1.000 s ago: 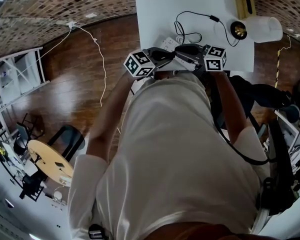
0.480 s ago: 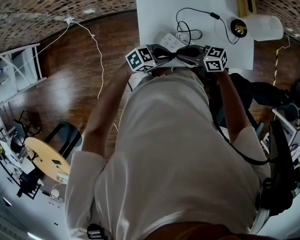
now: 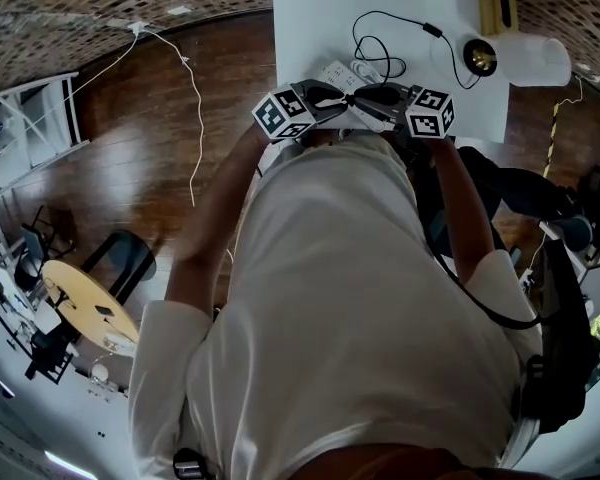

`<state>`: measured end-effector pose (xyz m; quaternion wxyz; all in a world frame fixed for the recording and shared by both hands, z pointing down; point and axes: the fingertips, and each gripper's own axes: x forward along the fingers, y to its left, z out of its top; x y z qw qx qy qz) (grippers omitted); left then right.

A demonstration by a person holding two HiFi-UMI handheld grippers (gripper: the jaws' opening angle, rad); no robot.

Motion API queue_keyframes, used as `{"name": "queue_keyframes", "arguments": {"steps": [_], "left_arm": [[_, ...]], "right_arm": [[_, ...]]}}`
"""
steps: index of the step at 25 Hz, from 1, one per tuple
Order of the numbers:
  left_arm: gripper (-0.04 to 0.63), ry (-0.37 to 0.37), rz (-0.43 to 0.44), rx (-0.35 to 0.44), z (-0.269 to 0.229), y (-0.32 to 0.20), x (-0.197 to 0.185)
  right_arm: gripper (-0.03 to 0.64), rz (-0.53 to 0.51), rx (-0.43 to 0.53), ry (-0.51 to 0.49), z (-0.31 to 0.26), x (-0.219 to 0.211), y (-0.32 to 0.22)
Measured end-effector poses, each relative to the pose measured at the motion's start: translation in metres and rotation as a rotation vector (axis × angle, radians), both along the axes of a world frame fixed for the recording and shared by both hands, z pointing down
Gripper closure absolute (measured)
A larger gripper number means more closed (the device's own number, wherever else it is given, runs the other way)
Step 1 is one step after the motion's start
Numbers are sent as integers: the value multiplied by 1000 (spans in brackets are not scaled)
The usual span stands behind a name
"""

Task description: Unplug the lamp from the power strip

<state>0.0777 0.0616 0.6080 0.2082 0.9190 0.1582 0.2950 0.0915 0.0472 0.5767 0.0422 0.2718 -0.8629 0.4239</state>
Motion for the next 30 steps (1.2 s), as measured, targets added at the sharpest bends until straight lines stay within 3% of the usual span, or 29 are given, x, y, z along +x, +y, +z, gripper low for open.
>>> {"name": "queue_keyframes", "arguments": {"steps": [5, 10, 14, 18, 30], "left_arm": [[513, -109, -278, 4, 30, -37, -21], [547, -205, -418, -16, 49, -44, -51], [591, -230, -490, -39, 53, -43, -64], [591, -236, -521, -49, 52, -39, -72], [591, -261, -610, -79, 53, -37, -100]], "right_arm": [[568, 132, -49, 107, 34, 32, -15], [568, 202, -110, 228, 76, 44, -21], [568, 209, -143, 322, 110, 41, -24], [568, 196, -181, 374, 138, 34, -24], [569, 148, -272, 444, 191, 4, -19]]}}
